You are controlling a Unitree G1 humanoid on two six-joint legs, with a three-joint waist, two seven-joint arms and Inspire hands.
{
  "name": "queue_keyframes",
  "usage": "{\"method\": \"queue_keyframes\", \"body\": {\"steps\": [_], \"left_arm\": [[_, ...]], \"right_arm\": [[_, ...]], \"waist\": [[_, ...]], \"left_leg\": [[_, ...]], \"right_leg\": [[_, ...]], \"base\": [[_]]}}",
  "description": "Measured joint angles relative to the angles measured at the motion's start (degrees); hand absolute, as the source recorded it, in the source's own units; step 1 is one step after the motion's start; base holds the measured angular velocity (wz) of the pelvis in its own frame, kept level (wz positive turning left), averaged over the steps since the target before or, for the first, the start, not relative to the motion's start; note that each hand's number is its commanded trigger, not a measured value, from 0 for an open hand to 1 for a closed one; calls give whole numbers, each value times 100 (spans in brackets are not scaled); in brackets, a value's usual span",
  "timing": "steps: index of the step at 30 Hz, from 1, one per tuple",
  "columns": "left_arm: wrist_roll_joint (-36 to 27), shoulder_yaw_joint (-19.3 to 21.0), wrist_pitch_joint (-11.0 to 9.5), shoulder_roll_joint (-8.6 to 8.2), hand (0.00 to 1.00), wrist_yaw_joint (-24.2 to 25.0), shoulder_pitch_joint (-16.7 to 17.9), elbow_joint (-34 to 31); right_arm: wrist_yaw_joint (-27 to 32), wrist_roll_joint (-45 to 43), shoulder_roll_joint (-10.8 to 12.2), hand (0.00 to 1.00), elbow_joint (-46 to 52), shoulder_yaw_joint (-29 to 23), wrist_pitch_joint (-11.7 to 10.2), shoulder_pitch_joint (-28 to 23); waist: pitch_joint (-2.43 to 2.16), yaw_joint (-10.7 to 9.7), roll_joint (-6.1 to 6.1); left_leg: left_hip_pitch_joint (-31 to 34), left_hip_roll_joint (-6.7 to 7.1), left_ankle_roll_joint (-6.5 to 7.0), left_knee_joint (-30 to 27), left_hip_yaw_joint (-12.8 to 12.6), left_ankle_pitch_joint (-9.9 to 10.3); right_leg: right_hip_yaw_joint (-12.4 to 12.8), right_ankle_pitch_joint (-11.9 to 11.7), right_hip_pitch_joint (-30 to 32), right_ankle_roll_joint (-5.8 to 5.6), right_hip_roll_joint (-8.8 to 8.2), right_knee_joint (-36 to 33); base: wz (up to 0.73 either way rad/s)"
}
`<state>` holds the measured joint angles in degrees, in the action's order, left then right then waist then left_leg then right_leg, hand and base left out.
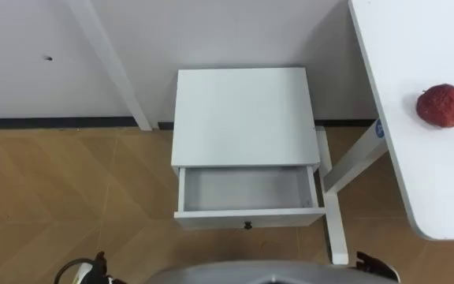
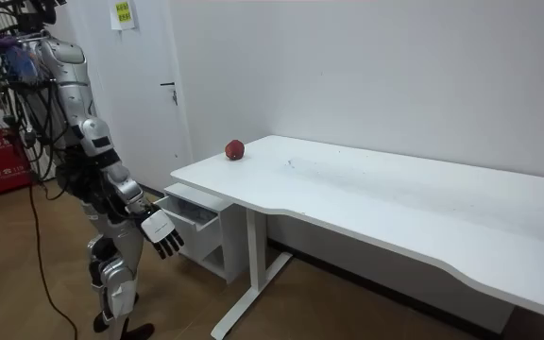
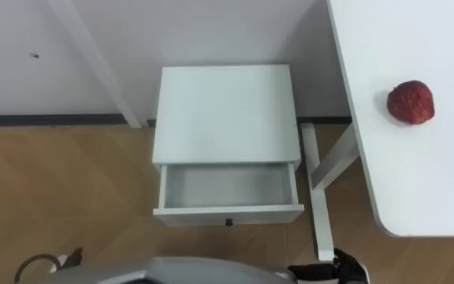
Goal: Put apple and close drawer
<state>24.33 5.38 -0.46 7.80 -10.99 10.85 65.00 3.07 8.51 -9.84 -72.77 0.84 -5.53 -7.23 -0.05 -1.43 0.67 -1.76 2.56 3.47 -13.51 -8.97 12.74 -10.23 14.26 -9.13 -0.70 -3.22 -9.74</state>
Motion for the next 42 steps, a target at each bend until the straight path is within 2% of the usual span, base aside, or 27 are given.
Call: {"method": "queue_keyframes", "body": {"steps": [5, 11, 13, 16, 17, 19, 22, 24, 25, 31, 35, 38, 40, 41, 42], "left_arm": [[-41, -1, -19, 2, 0, 0, 16, 2], [-135, 13, -49, 1, 0, 0, 13, 18], [-241, 48, -87, 1, 0, 0, 81, -5], [-247, 291, -144, -1, 0, -5, 194, -94], [-252, 304, -149, 8, 0, -9, 209, -93], [-324, 344, -154, 15, 0, -21, 275, -84], [-468, 505, -214, 33, 0, -26, 306, -75], [-482, 612, -220, 61, 0, -35, 329, -46], [-489, 703, -224, 61, 0, -59, 333, -45], [-620, 814, -240, 149, 0, -81, 377, -83], [-621, 814, -240, 250, 0, -81, 400, -209], [-622, 882, -244, 263, 0, -83, 552, -514], [-628, 1091, -247, 278, 0, -90, 624, -628], [-630, 1138, -254, 282, 0, -90, 627, -644], [-658, 1161, -258, 309, 0, -92, 626, -650]], "right_arm": [[-28, 130, 14, 0, 7, -2, -4, -19], [-84, 1000, 23, 0, -15, -136, 11, -63], [-92, 1737, 24, 0, -17, -511, 45, -78], [-21, 2830, 26, 0, 8, -1116, 71, -96], [5, 3109, 26, 0, 40, -1178, 71, -97], [115, 4346, 32, 0, 270, -1648, 77, -102], [175, 5766, 35, 0, 491, -2308, 49, -132], [194, 6296, 27, 0, 653, -2540, 28, -201], [196, 6506, 19, 0, 661, -2692, -11, -224], [600, 7406, 8, 0, 1086, -3310, -93, -232], [894, 7445, -120, 0, 1176, -3437, -134, -173], [1279, 7441, -154, 0, 1791, -3790, -146, -217], [1562, 7440, -279, 0, 2170, -4216, -191, -115], [1639, 7440, -332, 0, 2265, -4287, -230, -97], [1785, 7433, -483, 0, 2336, -4299, -333, -53]], "waist": [[1, 17, 34], [3, 15, 124], [20, 10, 109], [19, -16, 96], [18, -35, 102], [18, -187, 86], [13, -302, 82], [22, -310, 64], [5, -320, 89], [-19, -455, 171], [-16, -494, 282], [-16, -567, 336], [-21, -640, 352], [-19, -645, 354], [-17, -651, 357]], "left_leg": [[-15, -4, 0, 5, -23, 0], [-85, -5, 0, 31, -74, 0], [-93, -11, 1, 26, -98, 2], [-114, -44, 3, 25, -178, 8], [-111, -49, 3, 22, -180, 9], [-96, -52, 4, 19, -186, 8], [-114, -73, 3, 23, -219, 8], [-142, -86, 3, 24, -237, 8], [-160, -88, 3, 37, -250, 8], [-86, -89, 6, 72, -327, 6], [-89, -87, 6, 81, -337, 6], [-92, -78, 10, 129, -348, 4], [-95, -78, 12, 134, -349, 2], [-91, -78, 12, 130, -350, 2], [-76, -76, 12, 113, -359, 2]], "right_leg": [[49, 0, 3, 0, 2, 1], [101, -3, -36, -4, -1, -2], [115, -10, -42, -12, 2, -1], [221, -33, -28, -2, 29, -3], [217, -39, -27, -2, 31, -4], [214, -42, -14, 1, 36, -11], [224, -45, 8, 6, 45, -42], [228, -46, 15, 8, 50, -83], [228, -46, 14, 7, 49, -93], [282, -47, 118, 7, 44, -119], [297, -52, 122, 2, 46, -113], [312, -57, 117, -6, 45, -98], [301, -58, 103, -8, 45, -98], [295, -58, 105, -8, 45, -99], [286, -59, 106, -9, 43, -99]], "base": [[-3], [-4], [-3], [-14], [-8], [0], [-6], [-8], [-7], [-6], [-2], [-1], [0], [0], [0]]}}
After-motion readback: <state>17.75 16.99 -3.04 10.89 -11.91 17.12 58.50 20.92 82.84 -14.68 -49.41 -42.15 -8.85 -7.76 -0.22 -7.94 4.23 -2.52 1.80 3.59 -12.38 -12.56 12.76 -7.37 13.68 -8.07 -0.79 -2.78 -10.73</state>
